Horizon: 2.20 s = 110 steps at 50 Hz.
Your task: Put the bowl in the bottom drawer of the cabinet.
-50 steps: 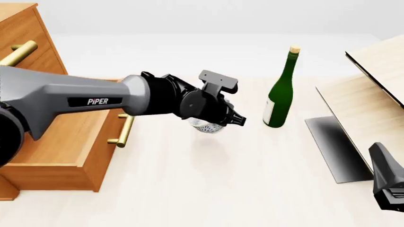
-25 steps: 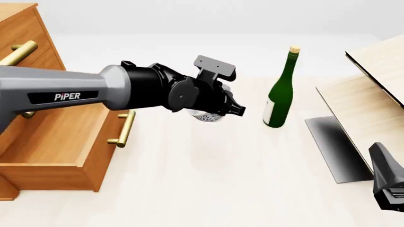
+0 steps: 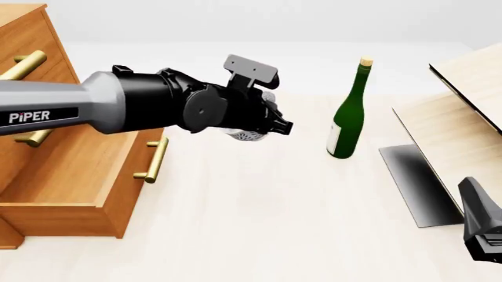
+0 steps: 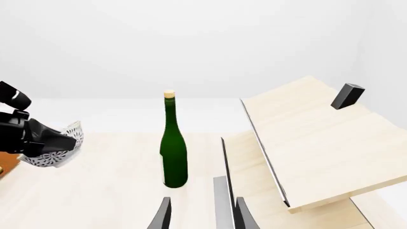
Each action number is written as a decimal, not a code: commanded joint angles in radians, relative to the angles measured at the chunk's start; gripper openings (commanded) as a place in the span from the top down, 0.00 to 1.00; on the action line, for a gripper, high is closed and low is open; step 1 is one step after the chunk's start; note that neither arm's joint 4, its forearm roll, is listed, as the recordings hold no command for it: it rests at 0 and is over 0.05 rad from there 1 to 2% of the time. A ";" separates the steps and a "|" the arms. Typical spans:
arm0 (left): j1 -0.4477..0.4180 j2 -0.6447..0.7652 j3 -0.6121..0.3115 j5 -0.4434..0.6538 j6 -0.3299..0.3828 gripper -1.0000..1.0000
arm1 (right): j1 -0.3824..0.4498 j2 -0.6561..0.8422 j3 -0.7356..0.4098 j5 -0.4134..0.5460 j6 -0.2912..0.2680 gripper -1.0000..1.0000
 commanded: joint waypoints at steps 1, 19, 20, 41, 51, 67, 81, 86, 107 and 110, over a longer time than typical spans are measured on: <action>0.016 -0.052 0.029 -0.013 0.011 1.00 | 0.000 0.000 0.000 0.000 0.000 0.00; 0.059 -0.137 0.086 -0.048 -0.002 1.00 | 0.000 0.000 0.000 0.000 0.000 0.00; 0.061 -0.140 0.089 -0.049 -0.002 1.00 | 0.000 0.000 0.000 0.000 0.000 0.00; 0.117 -0.175 0.088 -0.017 -0.008 1.00 | 0.000 0.000 0.000 0.000 0.000 0.00; 0.171 -0.189 0.091 -0.012 -0.020 1.00 | 0.000 0.000 0.000 0.000 0.000 0.00; 0.250 -0.205 0.099 0.004 -0.032 1.00 | 0.000 0.000 0.000 0.000 0.000 0.00; 0.298 -0.263 0.162 -0.027 -0.040 1.00 | 0.000 0.000 0.000 0.000 0.000 0.00; 0.311 -0.268 0.183 -0.045 -0.051 1.00 | 0.000 0.000 0.000 0.000 0.000 0.00; 0.353 -0.308 0.224 -0.062 -0.071 1.00 | 0.000 0.000 0.000 0.000 0.000 0.00; 0.359 -0.317 0.229 -0.060 -0.070 1.00 | 0.000 0.000 0.000 0.000 0.000 0.00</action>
